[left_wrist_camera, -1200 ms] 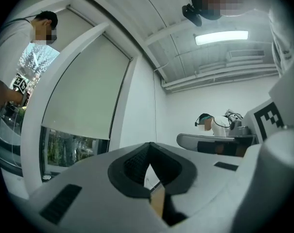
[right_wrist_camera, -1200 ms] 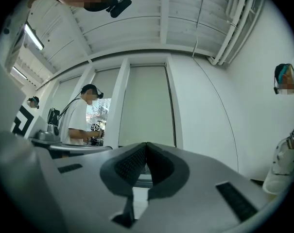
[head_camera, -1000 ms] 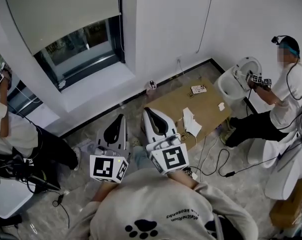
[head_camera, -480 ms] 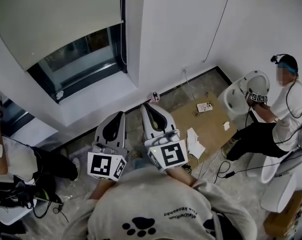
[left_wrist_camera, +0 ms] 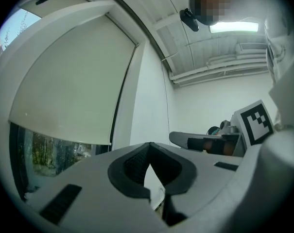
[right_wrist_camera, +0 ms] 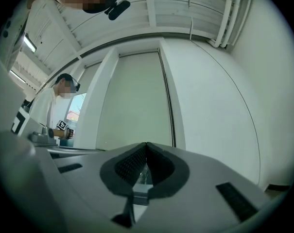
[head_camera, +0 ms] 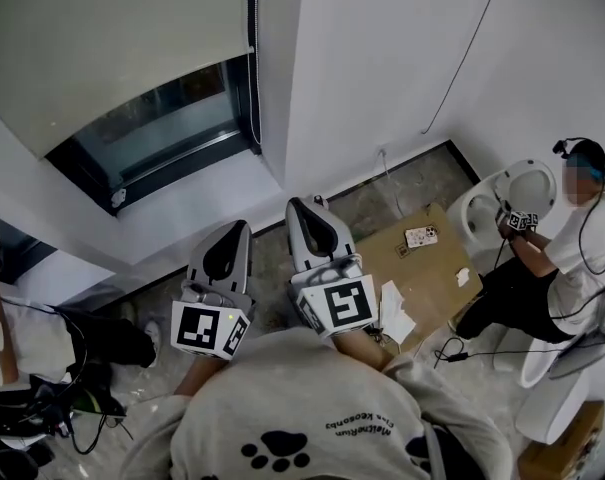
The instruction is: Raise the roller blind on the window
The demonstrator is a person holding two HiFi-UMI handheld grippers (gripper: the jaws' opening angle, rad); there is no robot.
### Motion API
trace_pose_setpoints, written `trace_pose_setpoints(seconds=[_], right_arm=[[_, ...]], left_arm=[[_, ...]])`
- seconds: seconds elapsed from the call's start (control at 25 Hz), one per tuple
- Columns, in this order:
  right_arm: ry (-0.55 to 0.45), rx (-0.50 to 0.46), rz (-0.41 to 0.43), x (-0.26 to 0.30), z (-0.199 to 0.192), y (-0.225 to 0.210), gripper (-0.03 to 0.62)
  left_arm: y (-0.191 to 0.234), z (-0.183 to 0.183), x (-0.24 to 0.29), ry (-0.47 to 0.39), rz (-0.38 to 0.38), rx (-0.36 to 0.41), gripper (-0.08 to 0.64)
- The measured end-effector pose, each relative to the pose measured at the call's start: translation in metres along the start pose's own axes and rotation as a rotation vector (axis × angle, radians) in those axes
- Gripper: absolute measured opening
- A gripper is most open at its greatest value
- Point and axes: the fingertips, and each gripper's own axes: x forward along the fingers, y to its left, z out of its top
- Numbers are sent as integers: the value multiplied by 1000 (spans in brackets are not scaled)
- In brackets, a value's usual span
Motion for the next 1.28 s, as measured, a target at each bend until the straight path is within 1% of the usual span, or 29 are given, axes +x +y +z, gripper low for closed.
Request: trace_pose_setpoints(seconds=[0.2,0.44,0.6,0.92,1.08,1.28], right_arm=[[32,12,8,12,-12,-8,9],[37,5,9,31,-17,-11,9],[37,-2,5,52,-22,-18,9],[31,-35,-40,112,-26,-51,9],[53,-23,-82,155,-32,-65,9],[72,-23,-129,215,-37,-92,9]], left_arm=[[8,-5,16,11,1,-12,8],[22,-11,30,15,-11,-26,8],[37,-13,51,13,-30,-29,8],[77,-8,119,5,-91,-18,8],[104,-7,157,23,-138,-20,8],[146,-5,219,39,-192,-35,8]])
